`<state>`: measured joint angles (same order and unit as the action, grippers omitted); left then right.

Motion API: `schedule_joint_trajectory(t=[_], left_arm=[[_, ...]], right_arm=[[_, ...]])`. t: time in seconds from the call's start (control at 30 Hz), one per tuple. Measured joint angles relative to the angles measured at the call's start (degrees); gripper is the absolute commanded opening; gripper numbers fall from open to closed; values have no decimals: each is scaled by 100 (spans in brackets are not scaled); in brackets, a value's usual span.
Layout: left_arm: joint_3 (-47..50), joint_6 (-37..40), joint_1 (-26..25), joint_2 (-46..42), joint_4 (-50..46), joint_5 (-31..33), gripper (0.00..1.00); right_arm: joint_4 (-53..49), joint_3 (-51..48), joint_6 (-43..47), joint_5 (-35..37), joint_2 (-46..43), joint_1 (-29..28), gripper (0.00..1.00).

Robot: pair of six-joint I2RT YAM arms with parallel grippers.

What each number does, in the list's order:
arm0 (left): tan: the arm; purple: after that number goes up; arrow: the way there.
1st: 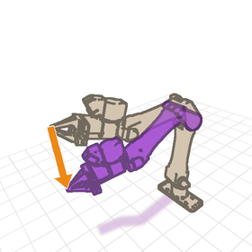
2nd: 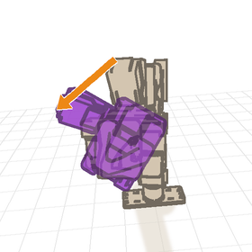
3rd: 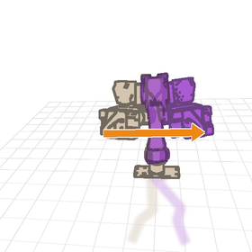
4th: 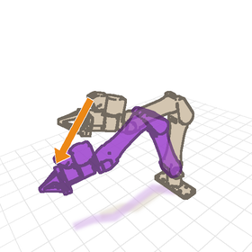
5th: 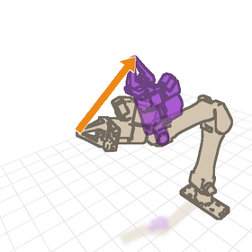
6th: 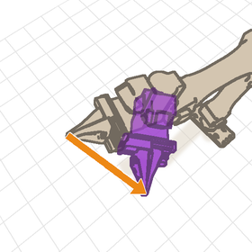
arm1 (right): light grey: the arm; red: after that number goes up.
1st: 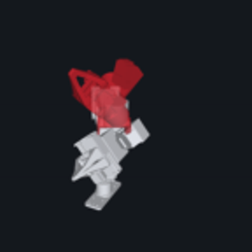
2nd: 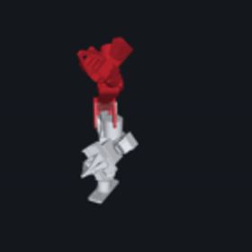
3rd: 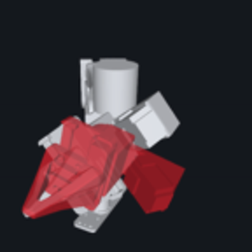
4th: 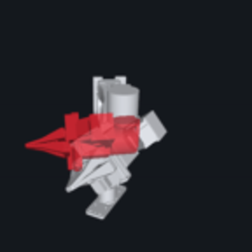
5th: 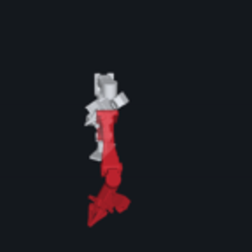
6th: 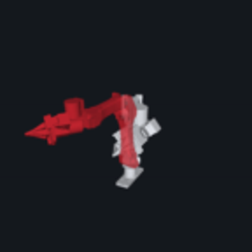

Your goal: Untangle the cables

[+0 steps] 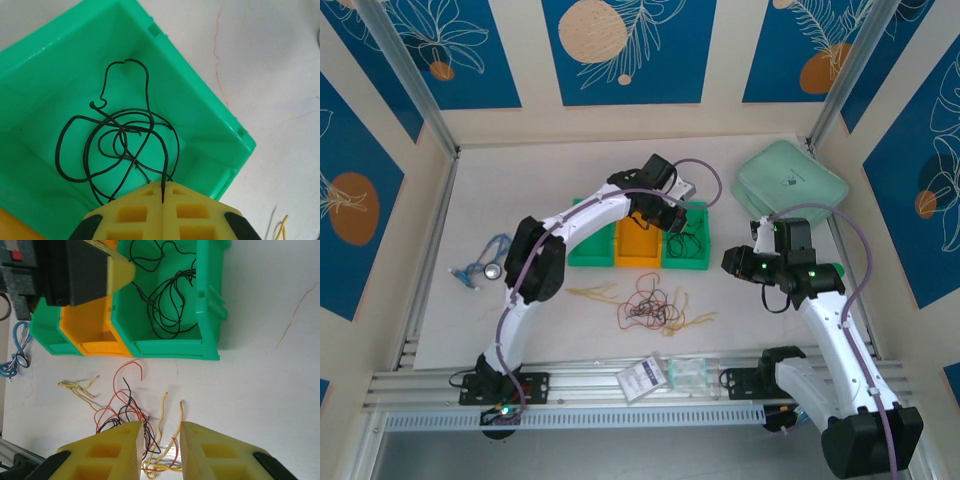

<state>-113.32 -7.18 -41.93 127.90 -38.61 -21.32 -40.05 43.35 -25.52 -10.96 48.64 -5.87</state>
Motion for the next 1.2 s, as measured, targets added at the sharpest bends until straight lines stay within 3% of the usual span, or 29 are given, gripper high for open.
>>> schedule_joint_trajectory(t=[0.03,0.1,0.2,0.3,0.33,0.57,0.97,1.2], left_arm=[[0,-2,0,15,0,-2,1],[0,-24,0,31,2,-4,20],[0,-98,0,31,31,-33,26],[0,-195,0,31,94,-94,42],[0,-197,0,31,144,-118,43],[688,-365,0,-658,787,-227,35],[4019,-763,52,-4603,1554,149,34],[5768,-1209,94,-5364,1440,326,34]], right_arm=[[-2,0,0,0,0,0,26],[-2,0,2,0,0,0,27],[-4,0,2,0,0,0,27],[-9,0,0,4,0,-24,27],[-9,0,0,9,0,-50,27],[-50,0,2,83,37,-516,27],[-157,4,-227,535,1196,-3126,28],[48,-44,-459,822,1766,-3510,28]])
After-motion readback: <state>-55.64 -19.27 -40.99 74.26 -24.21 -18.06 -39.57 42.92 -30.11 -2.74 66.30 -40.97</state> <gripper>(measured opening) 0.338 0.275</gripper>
